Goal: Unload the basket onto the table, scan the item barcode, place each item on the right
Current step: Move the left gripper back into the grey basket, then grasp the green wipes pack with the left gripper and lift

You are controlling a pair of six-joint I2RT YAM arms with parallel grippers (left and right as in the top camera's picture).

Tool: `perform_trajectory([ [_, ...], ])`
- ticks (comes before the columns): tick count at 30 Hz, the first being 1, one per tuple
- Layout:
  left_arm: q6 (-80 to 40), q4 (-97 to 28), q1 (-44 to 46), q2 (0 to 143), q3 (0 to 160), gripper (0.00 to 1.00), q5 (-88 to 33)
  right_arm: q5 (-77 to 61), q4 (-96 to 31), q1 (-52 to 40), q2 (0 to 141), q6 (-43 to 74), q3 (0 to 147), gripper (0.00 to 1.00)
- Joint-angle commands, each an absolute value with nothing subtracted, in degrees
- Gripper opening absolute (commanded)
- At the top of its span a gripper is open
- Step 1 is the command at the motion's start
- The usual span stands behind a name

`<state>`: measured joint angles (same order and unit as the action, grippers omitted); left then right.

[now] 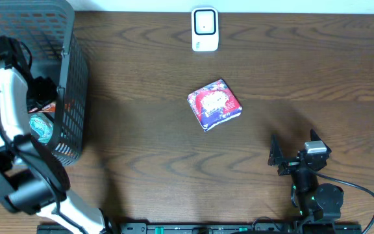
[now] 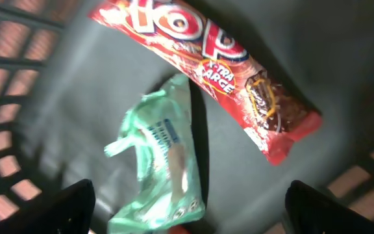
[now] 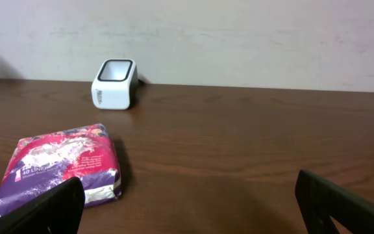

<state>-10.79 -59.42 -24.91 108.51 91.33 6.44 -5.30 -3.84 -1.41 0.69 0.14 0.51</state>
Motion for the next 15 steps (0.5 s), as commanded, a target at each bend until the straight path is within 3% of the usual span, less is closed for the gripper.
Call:
perform_trajectory([
  [1, -14.57, -59.96, -24.95, 111.09, 90.96, 0.93, 5.58, -5.04, -3.99, -1.91, 0.38, -0.49, 0.32, 0.99],
  [12, -19.4, -61.67, -24.95, 118.5, 89.84, 0.89, 7.86, -5.04, -3.99, -1.91, 0.38, -0.49, 0.32, 0.99],
  [14, -19.25, -61.73, -24.95, 119.35, 89.41, 0.69, 8.21, -5.04, -3.99, -1.91, 0.38, -0.49, 0.32, 0.99],
  [15, -19.11, -61.91, -24.95, 119.61, 89.41, 0.51, 8.21, -5.04, -3.99, -1.91, 0.38, -0.49, 0.32, 0.99],
])
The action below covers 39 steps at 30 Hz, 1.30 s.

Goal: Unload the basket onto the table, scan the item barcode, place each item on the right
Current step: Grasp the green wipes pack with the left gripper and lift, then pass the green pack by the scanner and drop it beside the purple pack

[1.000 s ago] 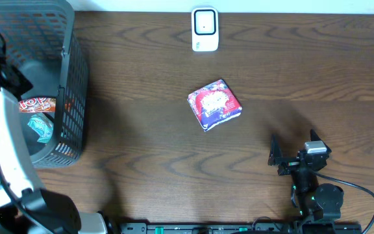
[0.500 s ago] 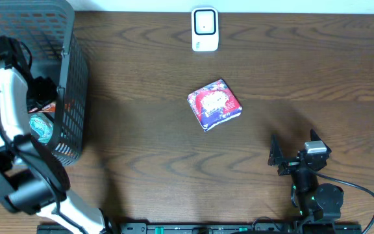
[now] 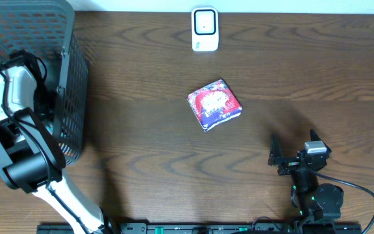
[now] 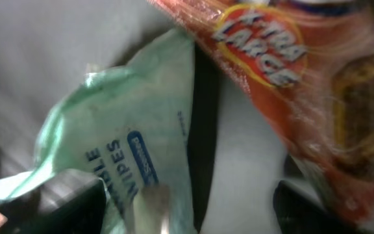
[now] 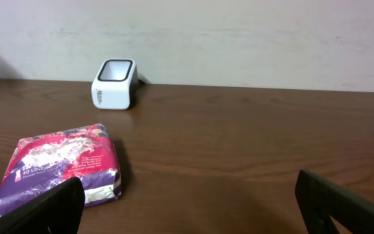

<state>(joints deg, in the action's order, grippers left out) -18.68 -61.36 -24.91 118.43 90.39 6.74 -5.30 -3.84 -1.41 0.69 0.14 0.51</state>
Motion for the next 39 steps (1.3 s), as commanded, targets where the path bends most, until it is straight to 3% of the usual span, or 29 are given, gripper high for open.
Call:
perform_trajectory([
  [1, -18.72, -61.91, -24.95, 119.61, 89.43, 0.29, 8.21, -5.04, -3.99, -1.91, 0.38, -0.49, 0.32, 0.99],
  [3, -18.48, -61.91, -24.95, 119.02, 89.62, 0.09, 8.23, -5.04, -3.99, -1.91, 0.38, -0.49, 0.32, 0.99],
  [4, -18.5, -61.98, -24.95, 118.63, 89.97, 0.08, 8.19, -5.04, -3.99, -1.91, 0.38, -0.49, 0.32, 0.99],
  [13, -18.55, -63.92, -24.93, 108.99, 98.08, 0.07, 8.12, -5.04, -3.99, -1.91, 0.38, -0.49, 0.32, 0.99],
  [21, -18.85, -55.33, -24.93, 91.46, 100.38, 0.07, 7.88, -5.04, -3.99, -1.91, 0.38, -0.49, 0.32, 0.99],
  [25, -19.4, -49.3, -24.45, 83.99, 100.38, 0.07, -2.52, -5.04, -3.99, -1.91, 0.38, -0.49, 0.32, 0.99],
  [28, -19.4, -44.84, -23.07, 79.94, 100.38, 0.07, -16.88, -5.04, -3.99, -1.91, 0.38, -0.49, 0.32, 0.99],
  [33, -19.38, -36.69, -15.2, 77.34, 100.38, 0.07, -31.99, -5.04, -3.99, -1.91, 0.38, -0.49, 0.32, 0.99],
  [39, -19.22, -41.12, -0.21, 80.47, 99.37, 0.07, -25.91, -5.04, -3.99, -1.91, 0.38, -0.49, 0.32, 0.99],
])
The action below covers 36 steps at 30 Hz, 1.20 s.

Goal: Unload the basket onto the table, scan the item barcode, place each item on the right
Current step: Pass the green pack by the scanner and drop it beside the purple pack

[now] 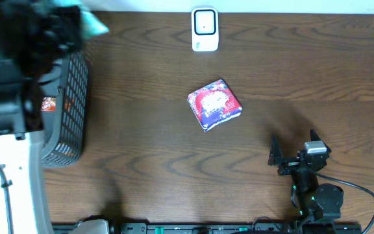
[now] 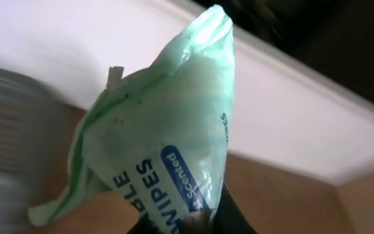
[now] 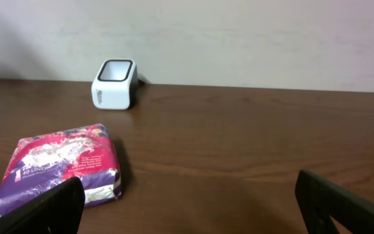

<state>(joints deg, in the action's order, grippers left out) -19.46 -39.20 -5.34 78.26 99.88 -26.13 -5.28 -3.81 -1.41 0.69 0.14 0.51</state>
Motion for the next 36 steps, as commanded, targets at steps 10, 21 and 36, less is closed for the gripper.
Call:
perform_trajectory([
  [10, -23.62, -60.03, 16.8, 97.41, 98.72, 0.07, -9.76, -5.06, -3.99, -1.91, 0.38, -0.49, 0.32, 0.99],
  [21, -35.31, -65.3, 25.19, 118.91, 98.74, 0.07, -10.0, -5.04, -3.99, -1.91, 0.38, -0.49, 0.32, 0.99],
  [36, -22.33, -44.34, 30.35, 126.56, 98.72, 0.08, -19.05, -5.04, -3.99, -1.91, 0.38, -0.49, 0.32, 0.99],
])
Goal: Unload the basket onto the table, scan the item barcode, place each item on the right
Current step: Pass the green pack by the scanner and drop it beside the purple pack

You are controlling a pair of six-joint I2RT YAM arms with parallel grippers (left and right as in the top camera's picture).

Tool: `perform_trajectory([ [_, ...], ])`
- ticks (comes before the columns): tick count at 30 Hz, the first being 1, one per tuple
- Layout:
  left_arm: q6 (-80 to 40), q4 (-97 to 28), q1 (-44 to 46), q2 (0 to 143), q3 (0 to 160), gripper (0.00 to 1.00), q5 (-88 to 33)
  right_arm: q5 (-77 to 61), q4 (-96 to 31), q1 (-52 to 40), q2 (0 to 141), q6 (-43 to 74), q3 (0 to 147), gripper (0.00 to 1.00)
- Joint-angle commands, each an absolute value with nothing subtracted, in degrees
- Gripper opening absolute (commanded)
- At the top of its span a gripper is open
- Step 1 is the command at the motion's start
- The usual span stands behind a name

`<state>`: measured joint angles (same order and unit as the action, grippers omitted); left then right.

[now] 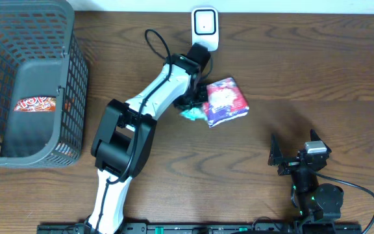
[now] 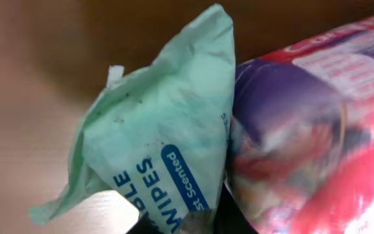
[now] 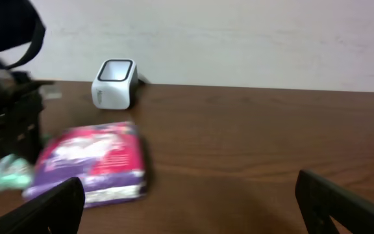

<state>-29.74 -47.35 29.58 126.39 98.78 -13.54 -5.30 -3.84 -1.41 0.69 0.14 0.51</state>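
Note:
My left gripper (image 1: 192,103) is shut on a pale green wipes pack (image 2: 167,143), low over the middle of the table. The wipes pack (image 1: 190,114) touches the left edge of a purple and red pack (image 1: 226,101), which fills the right of the left wrist view (image 2: 304,130). The white barcode scanner (image 1: 204,29) stands at the far edge, just beyond them, and shows in the right wrist view (image 3: 114,84). My right gripper (image 1: 295,158) rests open near the front right, with nothing between its fingers (image 3: 37,208).
A dark wire basket (image 1: 70,84) stands at the left edge with a red candy bar (image 1: 34,104) lying in it. My left arm (image 1: 148,104) stretches from the front left across to the table's middle. A pale wall (image 3: 239,39) runs behind the scanner.
My left gripper, then high by the basket's far right corner with the wipes pack, is now down at the table's middle beside the purple pack. That pack has shifted right and turned.
My left gripper was open in the basket above the wipes pack and candy bar, then closer over the wipes. Later it held the wipes pack raised beside the basket. Now the wipes pack sits against the purple pack near the scanner. The right arm stayed still.

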Motion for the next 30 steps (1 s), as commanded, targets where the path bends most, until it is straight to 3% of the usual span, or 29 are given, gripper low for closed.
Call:
perform_trajectory([
  [1, -20.71, -42.87, 30.37, 126.56, 98.72, 0.07, -20.23, -5.04, -3.99, -1.91, 0.38, -0.49, 0.32, 0.99],
  [6, -13.37, -38.09, 30.09, 126.56, 98.76, 0.07, -21.63, -5.04, -3.99, -1.91, 0.38, -0.49, 0.32, 0.99],
  [15, -12.88, -39.88, 26.94, 125.29, 100.71, 0.08, -21.69, -5.04, -3.99, -1.91, 0.38, -0.49, 0.32, 0.99],
  [17, -12.93, -40.47, 26.37, 124.16, 100.82, 0.28, -22.13, -5.04, -3.99, -1.91, 0.38, -0.49, 0.32, 0.99],
  [19, -12.93, -41.12, 26.02, 122.61, 100.82, 0.29, -22.85, -5.04, -3.97, -1.91, 0.38, -0.49, 0.32, 0.99],
  [21, -12.88, -41.87, 25.93, 121.05, 100.82, 0.44, -23.4, -5.04, -3.99, -1.91, 0.38, -0.49, 0.32, 0.99],
  [24, -12.93, -42.61, 25.96, 118.3, 100.82, 0.46, -23.64, -5.04, -3.99, -1.91, 0.38, -0.49, 0.32, 0.99],
  [26, -12.93, -42.74, 25.93, 116.01, 100.82, 0.55, -23.62, -5.04, -3.99, -1.91, 0.38, -0.49, 0.32, 0.99],
  [30, -12.91, -42.09, 24.88, 109.51, 100.84, 0.56, -23.57, -5.04, -3.99, -1.91, 0.38, -0.49, 0.32, 0.99],
])
